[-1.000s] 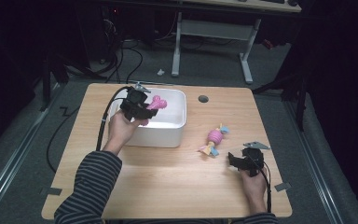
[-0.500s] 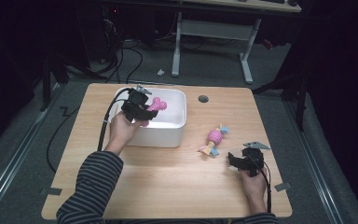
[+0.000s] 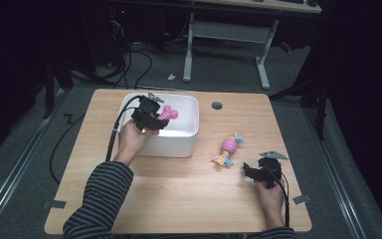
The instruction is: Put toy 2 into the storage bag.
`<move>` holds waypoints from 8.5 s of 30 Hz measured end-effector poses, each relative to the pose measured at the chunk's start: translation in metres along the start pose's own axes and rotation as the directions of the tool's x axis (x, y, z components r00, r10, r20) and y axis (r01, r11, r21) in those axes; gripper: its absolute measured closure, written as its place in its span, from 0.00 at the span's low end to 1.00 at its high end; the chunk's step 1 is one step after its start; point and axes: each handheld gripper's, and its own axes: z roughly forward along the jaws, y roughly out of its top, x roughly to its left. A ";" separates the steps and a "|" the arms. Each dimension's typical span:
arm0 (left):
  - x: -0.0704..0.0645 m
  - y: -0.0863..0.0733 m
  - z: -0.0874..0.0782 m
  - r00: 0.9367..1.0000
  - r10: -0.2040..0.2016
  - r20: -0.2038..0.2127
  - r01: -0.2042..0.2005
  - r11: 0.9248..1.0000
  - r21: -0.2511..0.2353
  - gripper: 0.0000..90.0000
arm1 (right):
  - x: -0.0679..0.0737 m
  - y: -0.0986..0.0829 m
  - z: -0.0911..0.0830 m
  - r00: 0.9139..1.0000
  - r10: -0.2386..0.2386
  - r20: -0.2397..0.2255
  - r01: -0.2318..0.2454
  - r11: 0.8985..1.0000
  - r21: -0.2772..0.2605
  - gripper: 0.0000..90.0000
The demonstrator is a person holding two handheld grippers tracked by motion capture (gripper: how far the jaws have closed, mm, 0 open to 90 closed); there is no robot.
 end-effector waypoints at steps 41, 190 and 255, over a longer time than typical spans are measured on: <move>0.001 -0.006 -0.021 0.999 -0.022 -0.026 0.021 0.999 -0.048 0.41 | 0.000 0.000 0.000 1.000 -0.001 -0.002 0.001 1.000 0.000 0.19; -0.035 -0.164 0.028 0.995 -0.090 -0.044 0.087 0.995 -0.050 0.37 | 0.001 0.000 0.000 1.000 -0.005 -0.003 0.005 1.000 -0.001 0.19; -0.040 -0.168 0.040 0.994 -0.084 -0.072 0.076 0.992 -0.103 0.33 | 0.051 0.058 -0.023 0.971 -0.200 -0.128 0.198 0.980 -0.023 0.35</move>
